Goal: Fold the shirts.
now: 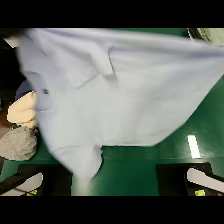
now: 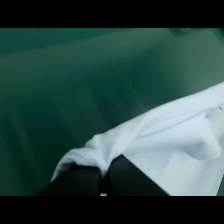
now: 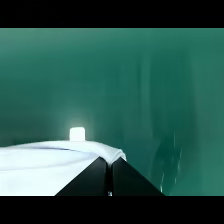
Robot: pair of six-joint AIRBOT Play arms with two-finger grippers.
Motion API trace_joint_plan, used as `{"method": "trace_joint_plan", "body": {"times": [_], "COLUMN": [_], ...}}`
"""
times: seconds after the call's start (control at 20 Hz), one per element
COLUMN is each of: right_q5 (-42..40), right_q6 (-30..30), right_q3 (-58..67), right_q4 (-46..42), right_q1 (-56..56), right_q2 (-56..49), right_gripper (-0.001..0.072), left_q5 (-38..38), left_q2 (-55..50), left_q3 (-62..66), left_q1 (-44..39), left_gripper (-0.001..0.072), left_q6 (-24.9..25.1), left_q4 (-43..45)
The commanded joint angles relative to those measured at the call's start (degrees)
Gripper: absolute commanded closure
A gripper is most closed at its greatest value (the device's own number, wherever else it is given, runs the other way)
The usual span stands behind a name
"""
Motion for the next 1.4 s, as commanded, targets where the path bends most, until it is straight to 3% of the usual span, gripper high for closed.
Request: {"method": "trace_joint_plan", "body": {"times": [0.0,0.25,0.45,0.6,0.9,1.2,1.35], "right_q5": [3.2,-13.7,-25.3,-30.5,-28.2,-17.8,-17.3], "right_q6": [1.1,1.1,1.4,1.5,1.4,0.7,0.7], "right_q3": [-0.5,-0.5,-0.5,-0.5,-1.4,-8.0,-11.0], "right_q4": [-4.5,-14.0,-17.9,-17.8,-17.8,-17.8,-17.7], "right_q1": [5.5,13.5,17.4,18.3,19.3,20.3,20.5], "right_q2": [-11.1,-22.2,-27.7,-30.3,-31.8,-31.4,-31.4], "right_gripper": [0.0705,0.0705,0.0704,0.0704,0.0704,0.0704,0.0703], "left_q5": [-2.1,11.7,26.1,30.7,24.0,2.5,2.5], "left_q2": [-12.2,-23.0,-24.7,-25.8,-28.0,-28.0,-28.0], "left_q3": [-5.4,-5.4,-5.4,-5.4,-5.5,-5.5,-7.1], "left_q1": [-1.6,-1.5,-1.5,-1.5,-1.5,-1.4,-1.4], "left_gripper": [0.0684,0.0683,0.0684,0.0684,0.0684,0.0684,0.0683], "left_q6": [0.2,4.3,8.4,9.3,10.8,12.4,12.1], "left_q4": [-0.4,0.8,0.9,3.9,10.2,21.1,22.3]}}
